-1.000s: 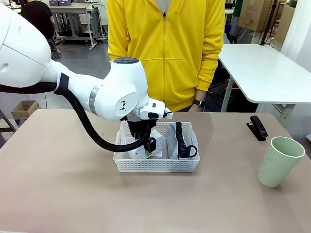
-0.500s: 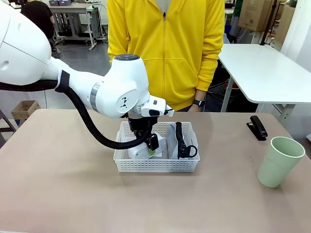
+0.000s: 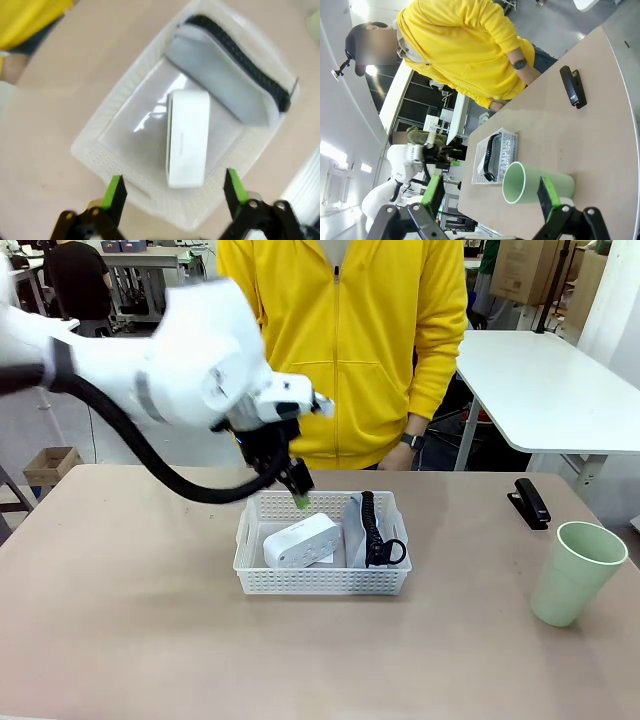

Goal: Efficiently arrange items inside the basket to fit them all.
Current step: Pick up the Digital clock and place it inside the Organizing basket.

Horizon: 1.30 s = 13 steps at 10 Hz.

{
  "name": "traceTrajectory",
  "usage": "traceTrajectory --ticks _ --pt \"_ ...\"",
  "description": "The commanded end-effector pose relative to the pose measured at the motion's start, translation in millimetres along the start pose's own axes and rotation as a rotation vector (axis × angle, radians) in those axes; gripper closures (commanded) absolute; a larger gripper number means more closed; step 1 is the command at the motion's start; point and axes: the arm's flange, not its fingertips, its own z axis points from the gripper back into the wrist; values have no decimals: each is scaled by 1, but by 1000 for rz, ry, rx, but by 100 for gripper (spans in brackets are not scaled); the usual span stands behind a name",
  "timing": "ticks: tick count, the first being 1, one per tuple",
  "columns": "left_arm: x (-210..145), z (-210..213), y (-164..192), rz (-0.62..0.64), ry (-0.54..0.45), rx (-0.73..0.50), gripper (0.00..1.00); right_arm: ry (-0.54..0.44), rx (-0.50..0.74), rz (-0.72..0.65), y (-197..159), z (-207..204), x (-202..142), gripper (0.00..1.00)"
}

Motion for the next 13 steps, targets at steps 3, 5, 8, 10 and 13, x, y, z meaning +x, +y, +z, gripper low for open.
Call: traceTrajectory --ticks 3,5,8,10,13 --pt "-138 131 79 244 -227 -284 0 -16 21 27 1 -1 2 0" --pt "-220 168 124 383 -371 -406 0 -16 21 27 1 -1 2 0" --pt "-347 182 176 502 -666 -658 0 -16 21 27 1 -1 2 0" --pt "-397 170 191 510 -801 -746 0 -16 21 27 1 -1 2 0" --pt "-415 173 188 547 -794 -729 0 -16 21 27 1 -1 2 0"
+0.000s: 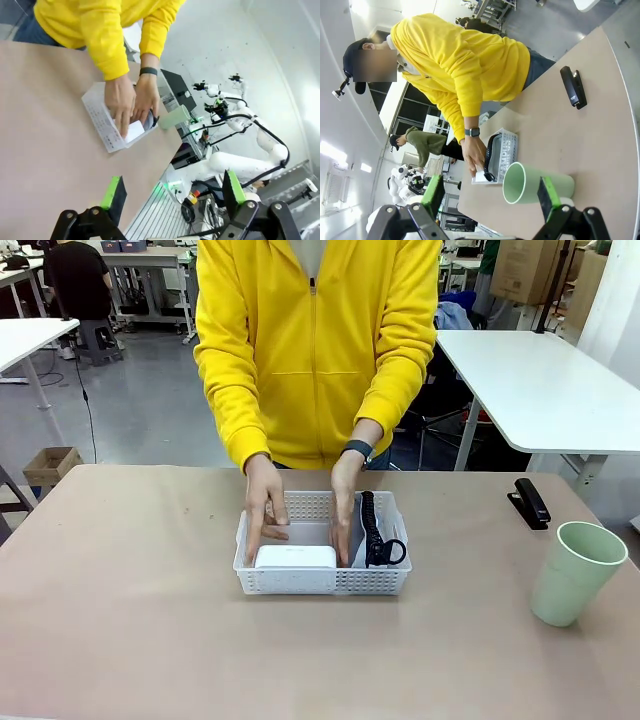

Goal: Efficiently arrange items inside the basket to fit them all.
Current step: Pick up the Digital clock and place it inside the Organizing basket, then pick up the Stapler and place it inside the Organizing basket.

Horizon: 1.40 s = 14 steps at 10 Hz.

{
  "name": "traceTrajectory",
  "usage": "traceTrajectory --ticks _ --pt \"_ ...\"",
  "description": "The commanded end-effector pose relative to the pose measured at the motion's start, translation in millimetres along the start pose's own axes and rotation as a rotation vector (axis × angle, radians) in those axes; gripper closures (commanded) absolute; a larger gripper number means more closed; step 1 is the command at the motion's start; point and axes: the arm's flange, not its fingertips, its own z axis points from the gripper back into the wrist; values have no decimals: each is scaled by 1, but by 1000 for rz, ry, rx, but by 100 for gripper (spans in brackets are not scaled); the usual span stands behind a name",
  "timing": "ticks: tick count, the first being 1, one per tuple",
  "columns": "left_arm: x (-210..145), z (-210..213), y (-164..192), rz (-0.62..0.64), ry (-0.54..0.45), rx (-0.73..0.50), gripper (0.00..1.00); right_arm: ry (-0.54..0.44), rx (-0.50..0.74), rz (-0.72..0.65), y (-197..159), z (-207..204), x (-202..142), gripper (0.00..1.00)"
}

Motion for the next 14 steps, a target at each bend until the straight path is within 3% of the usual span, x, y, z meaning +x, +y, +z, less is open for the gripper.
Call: traceTrajectory --ticks 1,14 --pt "5 6 -19 -17 -21 34 0 -16 21 26 0 -1 1 0" --pt "5 6 -19 -17 -21 34 0 -16 21 26 0 -1 1 0"
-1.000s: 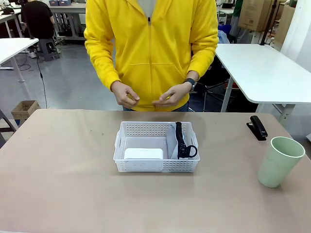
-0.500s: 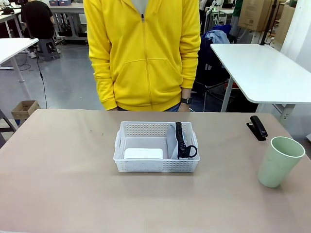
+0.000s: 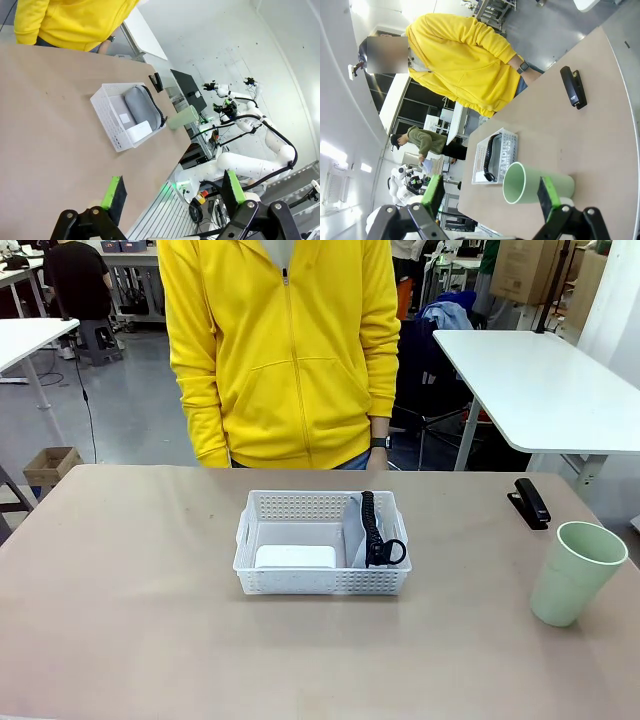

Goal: Efficiently arrange items inside the basket to fit them all.
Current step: Pick up the Stapler and place it inside the Organizing basket.

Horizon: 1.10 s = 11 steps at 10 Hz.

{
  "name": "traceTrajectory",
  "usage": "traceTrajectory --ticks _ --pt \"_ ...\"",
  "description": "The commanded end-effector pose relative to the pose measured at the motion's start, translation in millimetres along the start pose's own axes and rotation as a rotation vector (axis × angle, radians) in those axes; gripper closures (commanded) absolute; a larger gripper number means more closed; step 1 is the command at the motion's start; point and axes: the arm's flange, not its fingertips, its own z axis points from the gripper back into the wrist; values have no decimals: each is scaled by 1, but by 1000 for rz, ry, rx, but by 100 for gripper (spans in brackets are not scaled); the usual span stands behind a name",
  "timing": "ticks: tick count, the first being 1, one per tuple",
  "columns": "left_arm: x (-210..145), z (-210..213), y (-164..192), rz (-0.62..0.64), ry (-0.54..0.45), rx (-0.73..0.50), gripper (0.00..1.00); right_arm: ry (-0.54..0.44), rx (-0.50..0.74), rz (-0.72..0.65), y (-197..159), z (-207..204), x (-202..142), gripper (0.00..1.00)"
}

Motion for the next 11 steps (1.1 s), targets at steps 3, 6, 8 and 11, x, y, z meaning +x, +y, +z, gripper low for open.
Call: traceTrajectory --ticks 3,6,8,11 --pt "1 0 -4 6 -19 -21 0 32 -149 91 37 -22 4 0" --pt "1 0 -4 6 -19 -21 0 234 -537 264 96 -123 44 0" --pt "1 0 -4 6 -19 -21 0 382 -718 397 119 -198 54 0" --pt "1 0 -4 6 -19 -21 0 522 -1014 547 118 -299 47 0"
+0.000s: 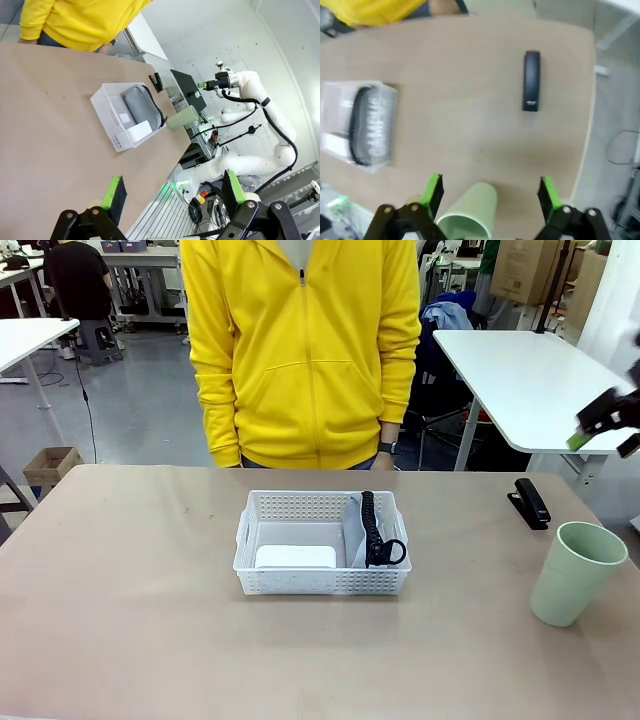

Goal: Efficiently arrange items inside the basket to fit them all.
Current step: Pick up the Stapler and place it inside the Organizing basket.

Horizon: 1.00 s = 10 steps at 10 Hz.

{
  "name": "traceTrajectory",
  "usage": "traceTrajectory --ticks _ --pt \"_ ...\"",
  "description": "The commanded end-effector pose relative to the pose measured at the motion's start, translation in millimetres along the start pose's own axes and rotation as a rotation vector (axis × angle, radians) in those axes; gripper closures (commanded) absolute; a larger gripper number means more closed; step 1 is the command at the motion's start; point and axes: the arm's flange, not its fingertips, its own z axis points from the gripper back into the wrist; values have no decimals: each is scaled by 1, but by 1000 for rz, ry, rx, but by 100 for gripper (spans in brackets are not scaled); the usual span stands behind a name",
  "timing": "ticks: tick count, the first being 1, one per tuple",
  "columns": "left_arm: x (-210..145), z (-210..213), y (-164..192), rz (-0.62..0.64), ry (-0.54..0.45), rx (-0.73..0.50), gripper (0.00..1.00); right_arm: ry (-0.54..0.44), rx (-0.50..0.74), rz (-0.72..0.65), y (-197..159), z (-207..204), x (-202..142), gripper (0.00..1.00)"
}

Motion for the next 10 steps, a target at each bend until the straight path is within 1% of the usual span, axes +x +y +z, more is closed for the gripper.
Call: traceTrajectory --ticks 1,2,3,4,5,6,7,8,10 --pt "1 0 -6 1 -20 -19 0 70 -198 60 6 -27 29 0" --pt "1 0 -6 1 -20 -19 0 83 -260 79 11 -55 37 0" --pt "1 0 -6 1 -20 -19 0 74 -278 81 9 -73 41 0" --pt "1 0 -6 1 -20 -19 0 69 -263 97 6 -86 43 0" --pt "1 0 -6 1 -20 -19 0 64 -249 113 3 -94 42 0" --pt "1 0 -6 1 -20 -19 0 47 -205 108 -1 -94 42 0" --pt "1 0 -6 1 -20 -19 0 47 -153 114 -6 -75 38 0" --pt "1 0 -6 1 -20 -19 0 84 -242 117 1 -100 39 0" --pt "1 0 -6 1 -20 -19 0 84 -242 117 1 -100 39 0"
